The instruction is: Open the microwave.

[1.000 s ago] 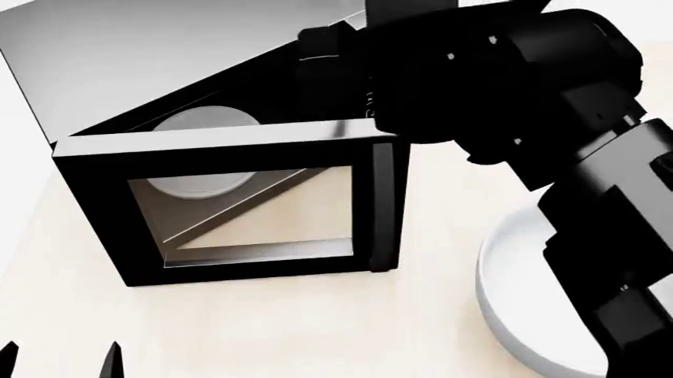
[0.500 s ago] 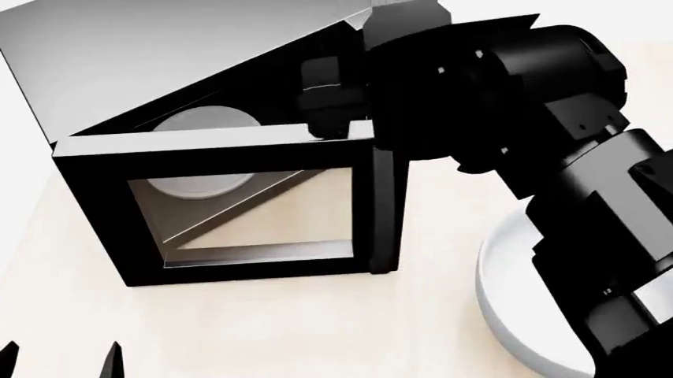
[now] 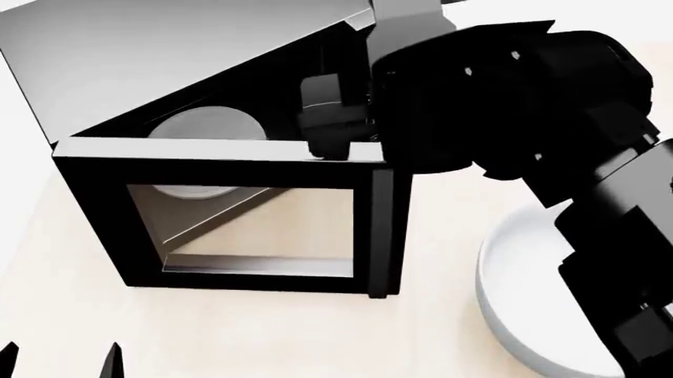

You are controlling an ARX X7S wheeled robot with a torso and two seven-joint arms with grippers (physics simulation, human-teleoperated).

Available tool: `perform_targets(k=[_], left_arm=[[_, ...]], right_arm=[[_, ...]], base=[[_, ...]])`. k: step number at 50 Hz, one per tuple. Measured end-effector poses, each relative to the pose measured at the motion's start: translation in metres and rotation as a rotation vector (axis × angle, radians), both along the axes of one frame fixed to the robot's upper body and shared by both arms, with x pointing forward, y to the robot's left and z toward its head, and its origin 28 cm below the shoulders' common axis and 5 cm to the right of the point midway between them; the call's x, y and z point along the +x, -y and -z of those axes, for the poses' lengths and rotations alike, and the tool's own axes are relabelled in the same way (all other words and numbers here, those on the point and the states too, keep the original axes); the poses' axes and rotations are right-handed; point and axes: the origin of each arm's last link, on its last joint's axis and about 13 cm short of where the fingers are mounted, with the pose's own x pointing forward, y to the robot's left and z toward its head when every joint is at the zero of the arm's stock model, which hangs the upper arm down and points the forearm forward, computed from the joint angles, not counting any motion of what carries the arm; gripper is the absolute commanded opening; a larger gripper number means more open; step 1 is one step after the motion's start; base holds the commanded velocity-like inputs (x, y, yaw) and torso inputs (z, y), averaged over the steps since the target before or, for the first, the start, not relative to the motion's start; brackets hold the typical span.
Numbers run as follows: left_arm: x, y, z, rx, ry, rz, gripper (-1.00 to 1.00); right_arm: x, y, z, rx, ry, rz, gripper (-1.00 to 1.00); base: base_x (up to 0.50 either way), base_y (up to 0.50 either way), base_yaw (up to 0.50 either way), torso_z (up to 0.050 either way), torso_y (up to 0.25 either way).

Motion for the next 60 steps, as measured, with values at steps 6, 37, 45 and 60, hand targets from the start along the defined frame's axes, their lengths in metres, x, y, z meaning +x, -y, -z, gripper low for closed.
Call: perform_targets(k=[6, 37, 45, 60], left_arm=[[0.000, 0.000, 0.000, 0.000, 0.000, 0.000, 1.00], [-0.002, 0.000, -0.002, -0.003, 0.004, -0.002, 1.00], [-0.001, 0.000, -0.001, -0.003, 0.003, -0.002, 1.00], [-0.001, 0.000, -0.001, -0.002, 0.002, -0.001, 1.00]], right_arm=[[-0.005, 0.001, 0.000, 0.000, -0.015, -0.009, 1.00], [-0.035, 0.003, 0.007, 0.006, -0.024, -0.067, 1.00], [-0.044, 0.003, 0.009, 0.013, -0.030, -0.092, 1.00], [-0.057, 0.001, 0.012, 0.009, -0.027, -0.128, 1.00]], base=[[0.00, 0.00, 0.00, 0.000, 0.000], [0.00, 0.00, 0.00, 0.000, -0.001], [0.00, 0.00, 0.00, 0.000, -0.001], [0.00, 0.00, 0.00, 0.000, -0.002]])
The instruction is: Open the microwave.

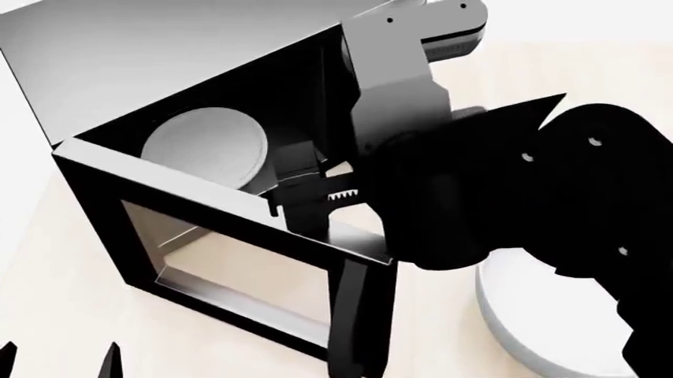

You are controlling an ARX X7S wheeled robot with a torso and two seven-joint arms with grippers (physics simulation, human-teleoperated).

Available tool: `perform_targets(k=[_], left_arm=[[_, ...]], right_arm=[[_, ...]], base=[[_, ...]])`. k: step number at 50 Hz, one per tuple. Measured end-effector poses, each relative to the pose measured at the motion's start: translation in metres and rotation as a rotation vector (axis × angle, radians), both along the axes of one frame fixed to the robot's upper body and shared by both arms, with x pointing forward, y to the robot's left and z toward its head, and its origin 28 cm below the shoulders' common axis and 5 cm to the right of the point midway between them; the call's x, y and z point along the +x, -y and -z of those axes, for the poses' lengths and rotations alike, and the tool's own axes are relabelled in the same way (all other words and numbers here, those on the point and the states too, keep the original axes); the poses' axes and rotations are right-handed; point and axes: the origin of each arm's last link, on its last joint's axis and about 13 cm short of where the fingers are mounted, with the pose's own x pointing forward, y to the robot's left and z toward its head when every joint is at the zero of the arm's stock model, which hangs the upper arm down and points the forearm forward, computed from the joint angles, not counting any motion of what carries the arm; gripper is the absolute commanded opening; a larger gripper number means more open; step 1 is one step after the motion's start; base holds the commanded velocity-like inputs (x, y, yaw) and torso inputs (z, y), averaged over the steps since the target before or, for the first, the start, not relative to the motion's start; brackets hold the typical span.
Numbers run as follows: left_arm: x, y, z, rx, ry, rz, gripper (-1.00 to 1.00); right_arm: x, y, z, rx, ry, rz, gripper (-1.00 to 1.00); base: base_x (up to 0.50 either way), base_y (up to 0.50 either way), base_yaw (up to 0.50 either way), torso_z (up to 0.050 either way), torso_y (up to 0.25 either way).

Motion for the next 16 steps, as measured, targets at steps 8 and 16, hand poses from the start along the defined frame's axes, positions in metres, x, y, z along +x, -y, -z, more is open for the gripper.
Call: perform_targets(k=[8, 16], left_arm=[[-0.0004, 0.0001, -0.0002, 0.001, 0.001, 0.000, 1.00], [-0.0006, 0.0001, -0.0002, 0.001, 0.002, 0.000, 1.00]], right_arm=[[-0.0050, -0.0011, 0.0015, -0.001, 0.010, -0.011, 1.00], [-0.0094, -0.0035, 0.0034, -0.005, 0.019, -0.023, 1.00]], base=[[0.00, 0.00, 0.00, -0.003, -0.004], [0.00, 0.00, 0.00, 0.000, -0.004]])
